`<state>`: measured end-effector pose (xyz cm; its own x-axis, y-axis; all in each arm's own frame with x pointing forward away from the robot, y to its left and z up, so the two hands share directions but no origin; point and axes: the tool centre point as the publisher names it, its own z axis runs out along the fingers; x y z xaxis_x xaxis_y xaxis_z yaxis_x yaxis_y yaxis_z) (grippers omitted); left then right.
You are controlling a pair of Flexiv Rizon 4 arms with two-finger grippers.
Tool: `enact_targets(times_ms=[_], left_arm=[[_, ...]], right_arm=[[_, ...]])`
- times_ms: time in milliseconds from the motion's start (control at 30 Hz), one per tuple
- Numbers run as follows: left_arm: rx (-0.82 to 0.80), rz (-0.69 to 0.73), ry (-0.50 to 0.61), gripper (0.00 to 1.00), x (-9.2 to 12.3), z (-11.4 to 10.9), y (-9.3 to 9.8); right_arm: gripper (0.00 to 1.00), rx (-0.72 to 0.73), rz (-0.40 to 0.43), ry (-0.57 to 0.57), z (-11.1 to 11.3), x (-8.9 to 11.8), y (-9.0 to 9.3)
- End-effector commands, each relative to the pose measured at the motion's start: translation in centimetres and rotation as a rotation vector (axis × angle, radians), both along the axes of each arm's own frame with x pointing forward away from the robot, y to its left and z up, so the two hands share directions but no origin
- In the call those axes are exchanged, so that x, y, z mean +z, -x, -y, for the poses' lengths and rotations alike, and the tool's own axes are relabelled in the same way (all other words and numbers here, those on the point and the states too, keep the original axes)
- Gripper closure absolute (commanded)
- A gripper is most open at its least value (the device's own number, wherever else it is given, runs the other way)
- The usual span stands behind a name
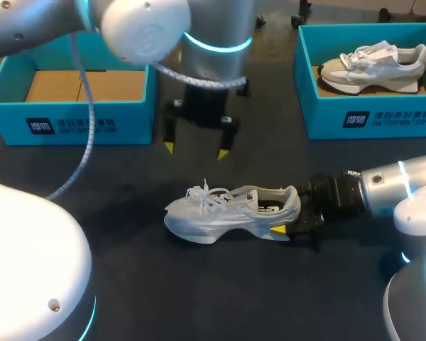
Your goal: Take the shoe out of the shoebox, open the shoe tongue, remove and reinsert the insole, then place the shoe into the shoebox
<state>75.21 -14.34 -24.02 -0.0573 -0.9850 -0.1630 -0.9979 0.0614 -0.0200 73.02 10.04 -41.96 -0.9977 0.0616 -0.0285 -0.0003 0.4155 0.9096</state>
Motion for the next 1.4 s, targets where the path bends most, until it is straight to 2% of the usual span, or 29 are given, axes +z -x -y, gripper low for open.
enact_targets(times_ms=[33, 533, 1400], left_arm=[[-0.005, -0.007, -0.025, 0.00, -1.2, 1.7, 0.0], [-0.076, -0.034, -0.022, 0.00, -4.4, 5.6, 2.7], [-0.090, -0.027, -0.047, 0.00, -9.2, 11.4, 2.9]], right_arm=[[1.00, -0.001, 0.000, 0.006, -0.9, -0.8, 0.4], [1.00, -0.001, 0.000, 0.006, -0.9, -0.8, 0.4], [1.00, -0.001, 0.000, 0.006, -0.9, -0.8, 0.4]])
